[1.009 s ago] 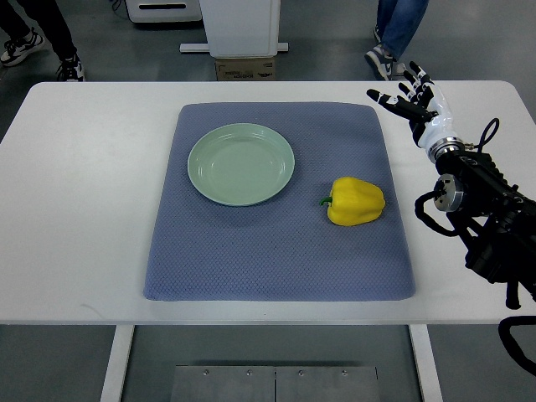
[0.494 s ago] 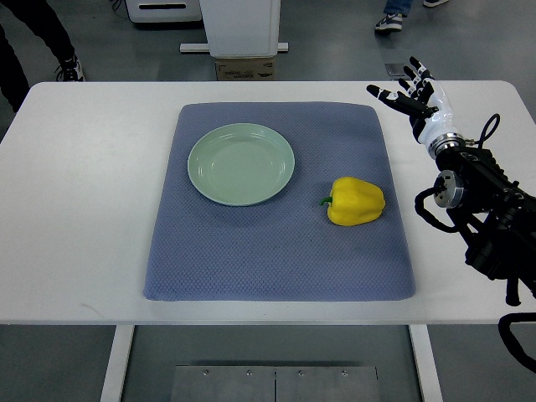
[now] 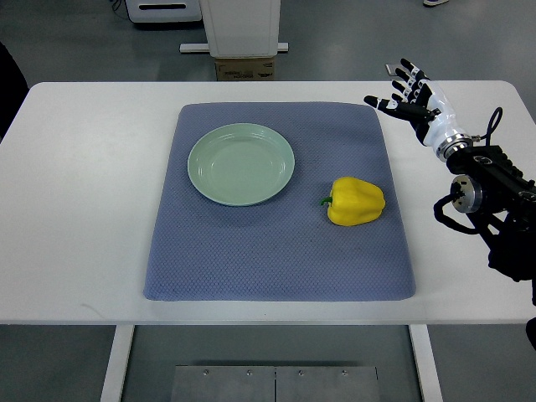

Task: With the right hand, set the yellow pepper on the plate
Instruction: 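Move the right hand over the yellow pepper, fingers open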

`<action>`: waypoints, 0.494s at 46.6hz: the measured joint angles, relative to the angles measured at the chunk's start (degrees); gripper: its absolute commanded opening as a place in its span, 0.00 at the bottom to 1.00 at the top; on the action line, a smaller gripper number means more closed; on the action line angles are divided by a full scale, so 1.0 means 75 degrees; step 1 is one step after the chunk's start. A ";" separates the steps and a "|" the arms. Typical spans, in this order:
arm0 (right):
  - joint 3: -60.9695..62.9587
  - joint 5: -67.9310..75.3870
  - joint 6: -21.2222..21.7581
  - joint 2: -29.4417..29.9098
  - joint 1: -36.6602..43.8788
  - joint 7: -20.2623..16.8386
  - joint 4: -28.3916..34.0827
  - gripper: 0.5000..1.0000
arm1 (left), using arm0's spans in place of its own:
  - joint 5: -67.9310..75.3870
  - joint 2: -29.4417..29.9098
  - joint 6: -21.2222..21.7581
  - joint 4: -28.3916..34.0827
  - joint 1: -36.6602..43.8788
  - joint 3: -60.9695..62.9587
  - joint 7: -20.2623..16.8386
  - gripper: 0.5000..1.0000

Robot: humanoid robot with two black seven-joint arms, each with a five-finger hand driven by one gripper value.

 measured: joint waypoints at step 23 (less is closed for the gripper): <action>-0.4012 -0.0071 0.0456 -0.1996 0.1038 0.1608 0.1982 1.00 | 0.0001 0.0000 0.0000 -0.0002 0.0000 0.0000 0.0000 1.00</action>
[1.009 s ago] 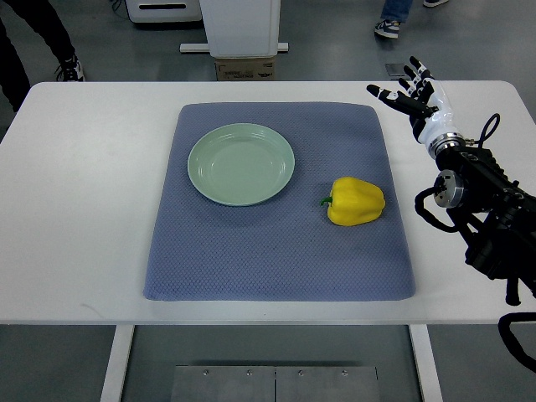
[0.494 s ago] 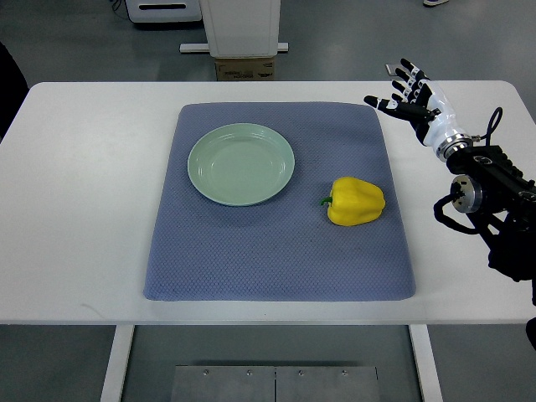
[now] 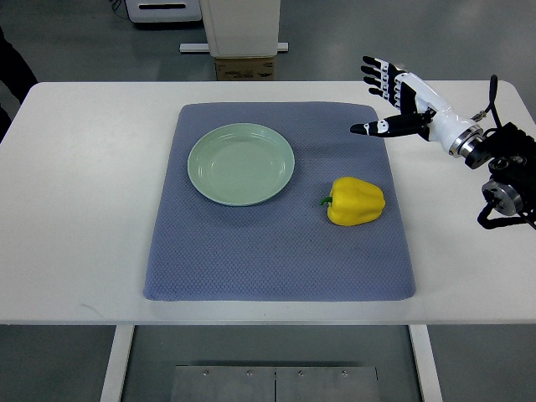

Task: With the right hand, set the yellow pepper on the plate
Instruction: 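Move the right hand over the yellow pepper, fingers open, then lower the right hand and close its fingers around the yellow pepper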

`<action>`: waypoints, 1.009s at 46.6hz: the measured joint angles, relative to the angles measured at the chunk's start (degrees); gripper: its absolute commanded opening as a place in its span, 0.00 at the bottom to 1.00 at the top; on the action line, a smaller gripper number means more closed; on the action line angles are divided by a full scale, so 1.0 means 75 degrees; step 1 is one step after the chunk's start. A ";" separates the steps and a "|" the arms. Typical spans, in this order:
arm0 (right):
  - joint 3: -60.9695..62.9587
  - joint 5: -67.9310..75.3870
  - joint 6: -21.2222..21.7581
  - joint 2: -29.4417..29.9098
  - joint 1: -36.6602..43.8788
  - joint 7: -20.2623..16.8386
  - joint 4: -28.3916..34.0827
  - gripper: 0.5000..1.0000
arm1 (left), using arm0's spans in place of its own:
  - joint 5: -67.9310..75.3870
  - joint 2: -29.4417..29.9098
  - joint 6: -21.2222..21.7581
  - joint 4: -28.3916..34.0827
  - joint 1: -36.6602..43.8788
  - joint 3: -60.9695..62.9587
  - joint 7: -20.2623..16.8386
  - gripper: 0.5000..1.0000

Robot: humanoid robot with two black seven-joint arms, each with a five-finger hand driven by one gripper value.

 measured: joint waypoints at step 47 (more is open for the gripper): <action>-0.2516 -0.2003 -0.0229 -0.1122 0.0973 0.0698 0.1326 1.00 | 0.0000 0.0000 0.0000 0.0004 -0.0001 -0.0001 0.0000 1.00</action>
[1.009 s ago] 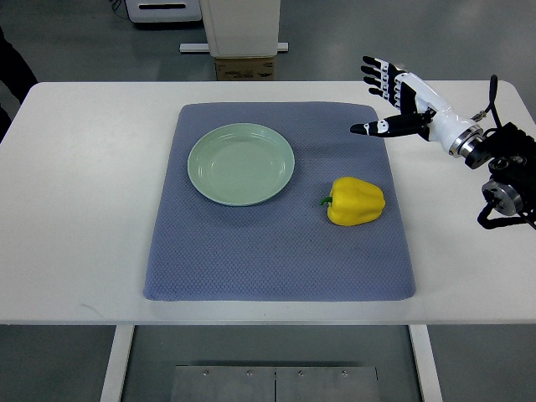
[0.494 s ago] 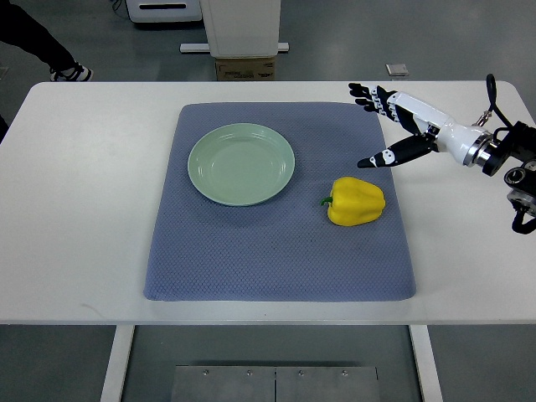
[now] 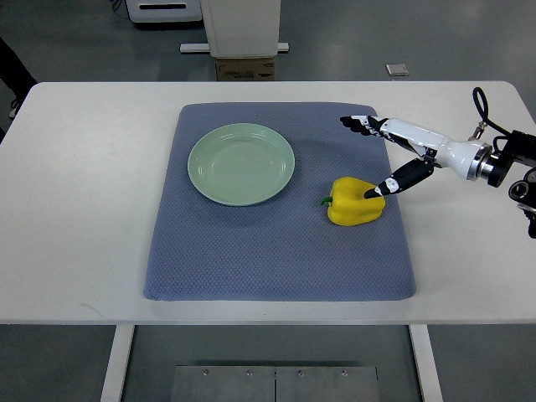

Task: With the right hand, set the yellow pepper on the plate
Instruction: 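Lower the right hand and close its fingers around the yellow pepper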

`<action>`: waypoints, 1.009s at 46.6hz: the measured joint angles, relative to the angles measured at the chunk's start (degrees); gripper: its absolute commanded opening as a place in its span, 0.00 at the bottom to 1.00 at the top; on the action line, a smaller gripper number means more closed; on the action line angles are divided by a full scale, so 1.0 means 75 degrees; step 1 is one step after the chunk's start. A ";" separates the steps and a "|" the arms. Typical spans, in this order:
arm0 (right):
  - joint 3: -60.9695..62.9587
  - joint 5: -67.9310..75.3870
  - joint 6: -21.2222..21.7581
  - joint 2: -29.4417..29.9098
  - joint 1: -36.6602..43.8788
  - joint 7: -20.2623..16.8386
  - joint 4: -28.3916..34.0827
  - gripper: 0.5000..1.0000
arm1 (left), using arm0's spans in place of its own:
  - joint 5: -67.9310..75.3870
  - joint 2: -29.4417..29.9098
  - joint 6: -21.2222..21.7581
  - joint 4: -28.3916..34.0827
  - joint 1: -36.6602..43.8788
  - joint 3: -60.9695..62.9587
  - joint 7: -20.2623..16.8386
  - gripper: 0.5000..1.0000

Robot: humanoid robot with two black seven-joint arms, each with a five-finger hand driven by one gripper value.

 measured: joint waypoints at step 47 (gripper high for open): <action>-0.0249 -0.0387 -0.0384 0.0675 -0.0575 -0.0002 -0.0349 0.99 | 0.0000 0.0000 -0.0001 -0.0003 0.0001 0.0001 0.0000 1.00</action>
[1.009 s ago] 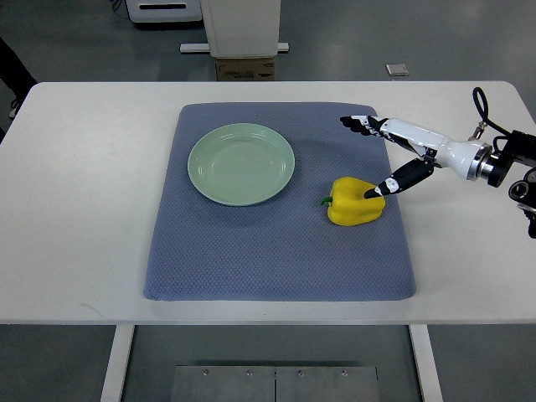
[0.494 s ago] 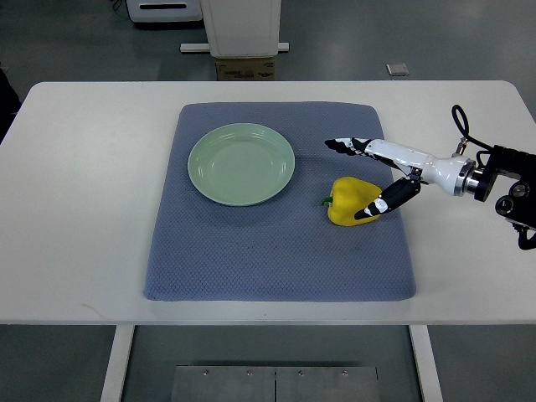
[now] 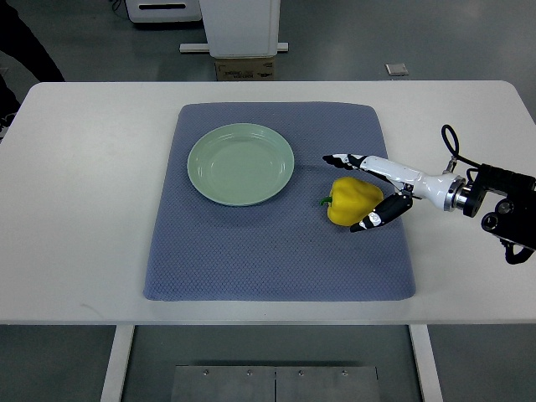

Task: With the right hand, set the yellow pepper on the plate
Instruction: 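Lower the right hand and close its fingers around the yellow pepper, then lift the pepper with the right hand and carry it onto the green plate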

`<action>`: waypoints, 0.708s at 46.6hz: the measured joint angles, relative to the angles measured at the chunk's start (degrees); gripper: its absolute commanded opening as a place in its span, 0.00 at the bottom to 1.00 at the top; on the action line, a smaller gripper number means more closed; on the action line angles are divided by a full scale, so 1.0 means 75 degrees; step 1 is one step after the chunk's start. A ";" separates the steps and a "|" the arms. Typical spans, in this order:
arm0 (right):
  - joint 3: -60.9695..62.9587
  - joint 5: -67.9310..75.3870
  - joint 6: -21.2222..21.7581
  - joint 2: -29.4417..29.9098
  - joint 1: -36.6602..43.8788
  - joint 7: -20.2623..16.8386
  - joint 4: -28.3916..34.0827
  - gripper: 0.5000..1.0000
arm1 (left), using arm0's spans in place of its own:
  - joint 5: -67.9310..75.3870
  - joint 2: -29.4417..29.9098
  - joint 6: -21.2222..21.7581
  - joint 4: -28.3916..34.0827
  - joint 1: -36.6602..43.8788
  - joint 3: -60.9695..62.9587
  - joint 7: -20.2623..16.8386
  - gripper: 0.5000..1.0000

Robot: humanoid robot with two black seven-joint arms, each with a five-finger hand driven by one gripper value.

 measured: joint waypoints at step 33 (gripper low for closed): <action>0.0023 0.0000 -0.0070 0.0354 -0.0209 0.0000 -0.0511 0.57 | 0.0000 0.0000 0.0000 -0.0001 -0.0002 -0.0001 0.0000 1.00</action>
